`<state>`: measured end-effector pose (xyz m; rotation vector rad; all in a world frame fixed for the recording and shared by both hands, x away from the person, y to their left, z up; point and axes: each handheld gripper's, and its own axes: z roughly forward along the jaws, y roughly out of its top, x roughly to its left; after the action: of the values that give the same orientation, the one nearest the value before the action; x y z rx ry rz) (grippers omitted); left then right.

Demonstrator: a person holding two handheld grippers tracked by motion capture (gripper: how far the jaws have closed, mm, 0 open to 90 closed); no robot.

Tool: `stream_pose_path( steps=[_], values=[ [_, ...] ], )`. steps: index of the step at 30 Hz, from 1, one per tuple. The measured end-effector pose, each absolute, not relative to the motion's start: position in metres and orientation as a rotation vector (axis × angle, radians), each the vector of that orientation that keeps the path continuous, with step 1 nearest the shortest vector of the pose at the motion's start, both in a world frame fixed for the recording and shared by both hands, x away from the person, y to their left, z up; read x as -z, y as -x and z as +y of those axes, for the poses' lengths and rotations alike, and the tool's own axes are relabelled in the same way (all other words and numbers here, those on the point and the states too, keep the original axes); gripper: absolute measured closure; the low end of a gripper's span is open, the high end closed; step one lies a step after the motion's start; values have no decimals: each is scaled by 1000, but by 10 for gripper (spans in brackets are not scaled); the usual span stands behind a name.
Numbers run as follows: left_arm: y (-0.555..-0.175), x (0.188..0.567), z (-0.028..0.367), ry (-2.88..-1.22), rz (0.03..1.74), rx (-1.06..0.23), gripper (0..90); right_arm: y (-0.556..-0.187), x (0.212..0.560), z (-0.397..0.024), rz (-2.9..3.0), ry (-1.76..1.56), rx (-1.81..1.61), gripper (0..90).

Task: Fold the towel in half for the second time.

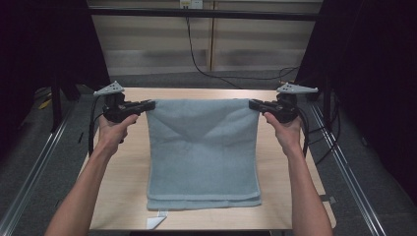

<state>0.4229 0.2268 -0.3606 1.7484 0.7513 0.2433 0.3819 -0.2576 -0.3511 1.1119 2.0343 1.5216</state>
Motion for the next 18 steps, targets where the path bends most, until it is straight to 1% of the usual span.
stream_pose_path(
  steps=[3, 11, 18],
  values=[
    [-419, 368, 228, -1763, 749, -237, 843, -377, 352, -260, 2040, -1105, -1515, 848],
    [-392, 399, 232, -1783, 738, -182, 843, -352, 387, -261, 2091, -1102, -1532, 848],
    [-357, 414, 243, -1812, 705, -157, 842, -316, 399, -258, 2139, -1039, -1535, 848]
  ],
)
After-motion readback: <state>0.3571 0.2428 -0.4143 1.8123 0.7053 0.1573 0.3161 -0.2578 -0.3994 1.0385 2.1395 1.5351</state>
